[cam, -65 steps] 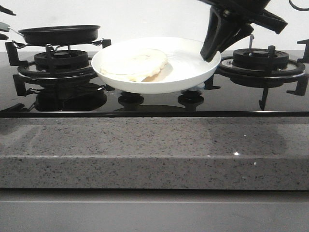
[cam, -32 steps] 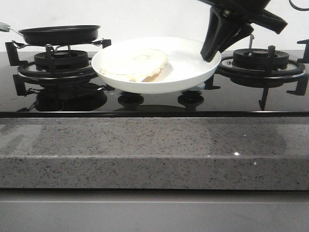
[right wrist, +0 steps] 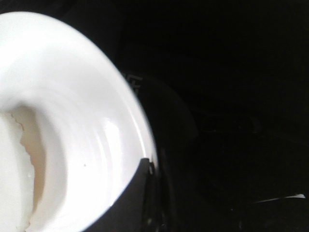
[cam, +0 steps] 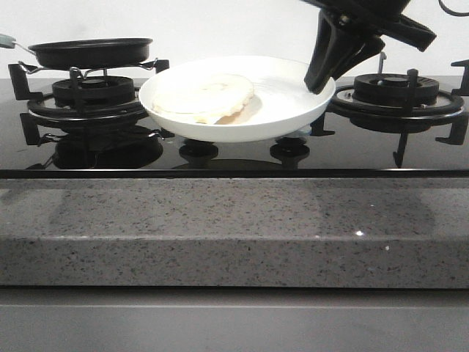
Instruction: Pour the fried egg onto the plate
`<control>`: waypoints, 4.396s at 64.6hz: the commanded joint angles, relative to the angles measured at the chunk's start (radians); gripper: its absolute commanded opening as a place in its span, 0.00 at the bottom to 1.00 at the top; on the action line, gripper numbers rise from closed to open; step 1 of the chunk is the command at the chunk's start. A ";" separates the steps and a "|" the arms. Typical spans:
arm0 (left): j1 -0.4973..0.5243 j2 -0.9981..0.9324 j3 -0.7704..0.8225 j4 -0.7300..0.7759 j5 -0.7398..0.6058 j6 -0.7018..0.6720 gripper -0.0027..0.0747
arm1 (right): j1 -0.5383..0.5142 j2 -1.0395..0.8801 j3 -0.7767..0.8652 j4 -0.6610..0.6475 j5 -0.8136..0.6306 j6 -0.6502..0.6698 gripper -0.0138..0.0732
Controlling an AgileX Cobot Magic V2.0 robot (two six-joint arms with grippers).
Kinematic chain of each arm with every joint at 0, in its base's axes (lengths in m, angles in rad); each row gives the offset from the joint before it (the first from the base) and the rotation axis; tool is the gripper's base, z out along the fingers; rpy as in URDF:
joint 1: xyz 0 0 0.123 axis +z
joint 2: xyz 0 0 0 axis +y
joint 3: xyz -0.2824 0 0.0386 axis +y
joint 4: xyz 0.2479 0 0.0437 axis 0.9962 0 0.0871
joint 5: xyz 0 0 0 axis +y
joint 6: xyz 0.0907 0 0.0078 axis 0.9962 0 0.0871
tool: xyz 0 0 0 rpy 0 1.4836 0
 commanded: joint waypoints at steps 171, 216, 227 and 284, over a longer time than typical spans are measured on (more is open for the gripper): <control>-0.624 -0.703 0.348 1.242 -0.166 -0.738 0.73 | -0.036 0.380 -0.685 -0.159 0.224 0.499 0.12; -0.624 -0.703 0.348 1.242 -0.166 -0.738 0.73 | -0.039 0.312 -0.796 -0.161 0.322 0.383 0.47; -0.624 -0.703 0.348 1.242 -0.166 -0.738 0.73 | -0.036 0.236 -0.797 -0.158 0.415 0.246 0.47; -0.624 -0.703 0.348 1.242 -0.166 -0.738 0.73 | -0.033 -0.743 0.388 -0.179 -0.069 -0.066 0.47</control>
